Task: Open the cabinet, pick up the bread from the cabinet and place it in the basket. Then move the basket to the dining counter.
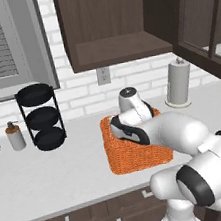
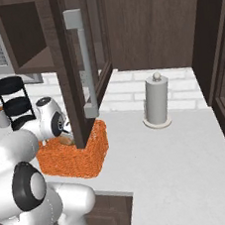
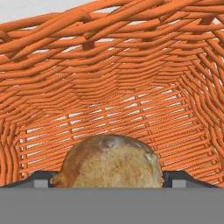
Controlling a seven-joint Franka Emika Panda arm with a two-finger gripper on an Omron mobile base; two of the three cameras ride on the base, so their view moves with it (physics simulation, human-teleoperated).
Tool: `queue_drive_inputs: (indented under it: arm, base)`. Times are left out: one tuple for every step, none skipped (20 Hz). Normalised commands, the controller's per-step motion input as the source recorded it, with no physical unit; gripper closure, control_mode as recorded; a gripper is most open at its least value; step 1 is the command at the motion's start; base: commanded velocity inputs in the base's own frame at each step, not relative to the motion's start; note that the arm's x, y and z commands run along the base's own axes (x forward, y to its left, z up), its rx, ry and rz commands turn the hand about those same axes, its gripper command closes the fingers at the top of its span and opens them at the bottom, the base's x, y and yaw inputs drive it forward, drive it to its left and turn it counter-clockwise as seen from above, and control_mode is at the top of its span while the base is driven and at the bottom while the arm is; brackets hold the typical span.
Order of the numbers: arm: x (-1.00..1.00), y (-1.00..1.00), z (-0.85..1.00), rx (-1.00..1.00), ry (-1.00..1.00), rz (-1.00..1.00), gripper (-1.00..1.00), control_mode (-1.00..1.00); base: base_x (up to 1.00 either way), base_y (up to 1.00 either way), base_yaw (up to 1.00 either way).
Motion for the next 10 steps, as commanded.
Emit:
queue_drive_inputs:
  arm:
    - [0.00, 0.00, -0.16, 0.00, 0.00, 0.00, 1.00, -1.00]
    - [0.06, 0.00, -0.14, -0.01, 0.00, 0.00, 1.00, -1.00]
    - [0.12, 0.00, -0.09, -0.01, 0.00, 0.00, 1.00, -1.00]
    - [0.11, -0.09, -0.08, 0.00, 0.00, 0.00, 1.00, -1.00]
    - [0.12, -0.09, -0.09, 0.00, 0.00, 0.00, 1.00, -1.00]
    - [0.14, -0.07, -0.10, 0.00, 0.00, 0.00, 1.00, -1.00]
    - [0.19, -0.04, -0.09, 0.00, 0.00, 0.00, -1.00, -1.00]
    - [0.14, -0.04, -0.04, -0.01, 0.00, 0.00, -1.00, -1.00]
    - [0.19, -0.08, -0.07, 0.00, 0.00, 0.00, -1.00, -1.00]
    - [0.20, -0.24, -0.10, 0.00, 0.03, 0.00, -1.00, -1.00]
  base:
    - [0.00, 0.00, 0.00]
    - [0.00, 0.00, 0.00]
    - [0.00, 0.00, 0.00]
    - [0.00, 0.00, 0.00]
    - [0.00, 0.00, 0.00]
    - [0.00, 0.00, 0.00]
    - [0.00, 0.00, 0.00]
    - [0.00, 0.00, 0.00]
    - [0.00, 0.00, 0.00]
    - [0.00, 0.00, 0.00]
